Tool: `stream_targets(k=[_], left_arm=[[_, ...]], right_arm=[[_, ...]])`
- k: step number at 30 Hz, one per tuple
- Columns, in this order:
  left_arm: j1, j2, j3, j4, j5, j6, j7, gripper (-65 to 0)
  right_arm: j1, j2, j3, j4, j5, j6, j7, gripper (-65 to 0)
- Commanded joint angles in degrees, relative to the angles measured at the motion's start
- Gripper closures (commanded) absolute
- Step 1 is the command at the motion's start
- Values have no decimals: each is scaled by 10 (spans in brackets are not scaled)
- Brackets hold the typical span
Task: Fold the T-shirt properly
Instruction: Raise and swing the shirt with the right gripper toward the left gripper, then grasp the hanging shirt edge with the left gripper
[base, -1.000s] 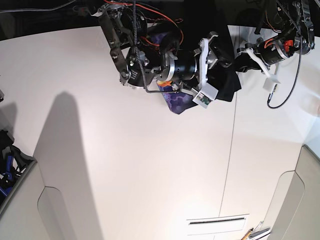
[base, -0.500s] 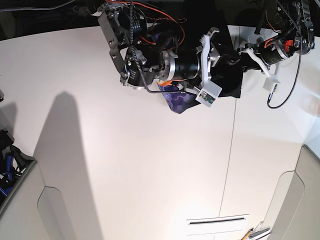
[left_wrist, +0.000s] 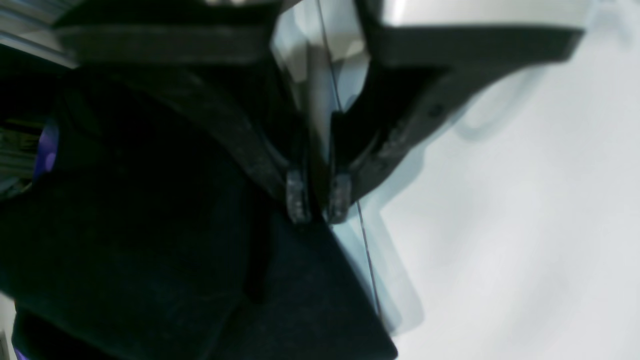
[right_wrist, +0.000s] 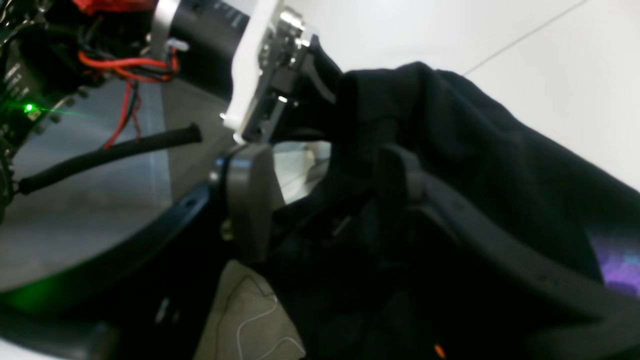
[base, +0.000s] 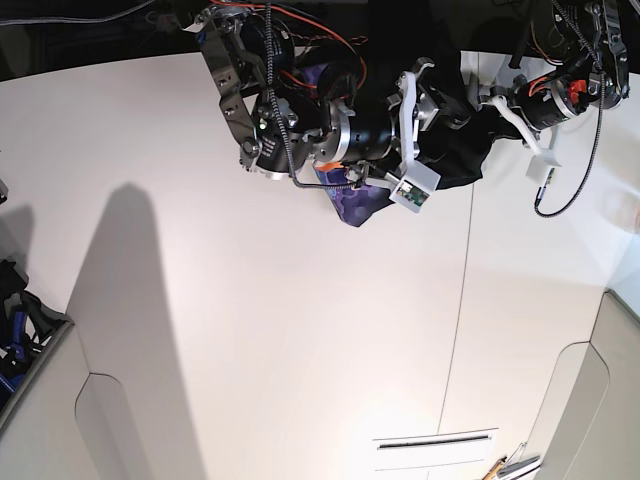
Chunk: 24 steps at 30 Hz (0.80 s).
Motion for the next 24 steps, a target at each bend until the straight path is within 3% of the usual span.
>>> stream_targets(k=[1, 5, 9, 11, 13, 18, 24], left_arm=[[-2, -7, -3, 7, -12, -13, -4, -91], [-3, -8, -19, 9, -25, -29, -5, -91], [-3, -8, -64, 29, -95, -46, 22, -91], [-2, -8, -88, 45, -130, -46, 39, -91], [-1, -8, -106, 63, -165, -46, 57, -90], [9, -6, -109, 102, -272, -46, 119, -5], [44, 17, -103, 150, -315, -46, 131, 0]], right_arm=[[13, -8, -1, 10, 13, 2, 11, -319], [42, -8, 9, 10, -34, 2, 11, -319], [72, -8, 41, 10, -77, 2, 11, -288], [81, -8, 65, 10, -79, 2, 11, -176], [82, -8, 91, 10, -79, 2, 11, -8], [82, -5, 154, 10, -79, 2, 12, 0], [82, 36, 179, 10, -74, 2, 13, 0]])
